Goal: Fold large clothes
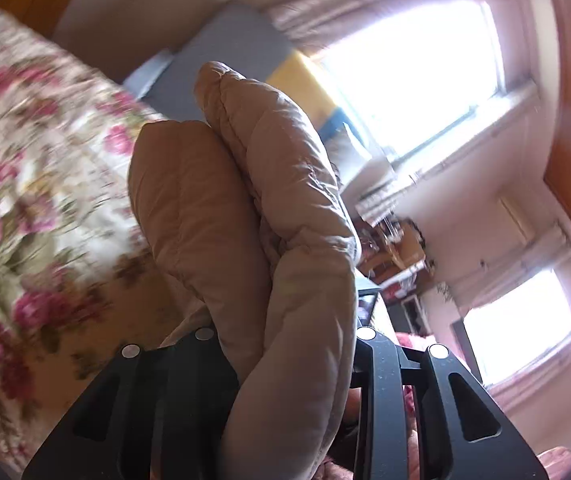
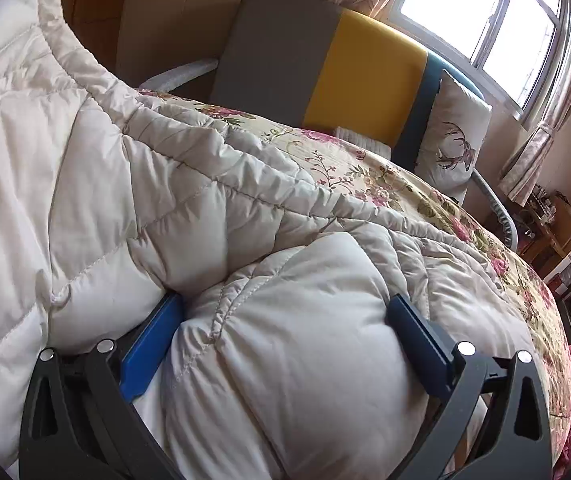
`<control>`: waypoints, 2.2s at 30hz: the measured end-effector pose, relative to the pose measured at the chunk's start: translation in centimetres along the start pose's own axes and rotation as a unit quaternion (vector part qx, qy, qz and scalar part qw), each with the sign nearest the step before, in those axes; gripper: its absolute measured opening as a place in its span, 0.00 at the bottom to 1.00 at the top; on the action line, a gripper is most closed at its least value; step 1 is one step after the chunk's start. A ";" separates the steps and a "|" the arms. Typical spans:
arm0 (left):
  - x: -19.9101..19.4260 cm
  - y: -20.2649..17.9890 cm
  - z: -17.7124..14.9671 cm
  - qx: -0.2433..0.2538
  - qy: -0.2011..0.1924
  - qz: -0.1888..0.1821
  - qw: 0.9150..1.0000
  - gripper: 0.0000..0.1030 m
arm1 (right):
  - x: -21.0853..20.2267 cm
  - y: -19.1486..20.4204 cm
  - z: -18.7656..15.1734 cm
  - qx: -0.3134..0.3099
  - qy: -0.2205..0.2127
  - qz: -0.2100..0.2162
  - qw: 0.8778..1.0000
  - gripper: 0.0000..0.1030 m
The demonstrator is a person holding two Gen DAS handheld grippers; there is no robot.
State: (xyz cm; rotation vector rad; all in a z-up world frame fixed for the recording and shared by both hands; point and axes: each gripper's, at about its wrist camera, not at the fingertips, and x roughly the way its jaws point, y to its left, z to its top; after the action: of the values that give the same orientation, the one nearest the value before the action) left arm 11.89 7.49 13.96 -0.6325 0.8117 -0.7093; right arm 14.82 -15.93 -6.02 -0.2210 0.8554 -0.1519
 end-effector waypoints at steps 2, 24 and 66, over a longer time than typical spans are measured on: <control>0.3 -1.8 -1.5 0.027 0.000 -0.003 1.000 0.29 | -0.1 -0.2 -0.2 0.007 -0.004 0.004 1.000 0.98; 9.3 -8.7 -5.7 0.167 0.016 0.078 0.983 0.29 | -8.2 -4.4 -7.2 0.077 -0.002 0.074 0.994 0.98; 25.9 -13.3 -20.9 0.431 0.032 0.131 0.892 0.45 | -13.3 -20.9 0.5 0.145 0.023 0.186 0.972 0.98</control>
State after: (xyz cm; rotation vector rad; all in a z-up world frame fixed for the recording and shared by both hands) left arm 3.48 -25.10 1.61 0.3041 0.5426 -0.7571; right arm 5.68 -33.12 9.32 0.2185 0.8946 0.0705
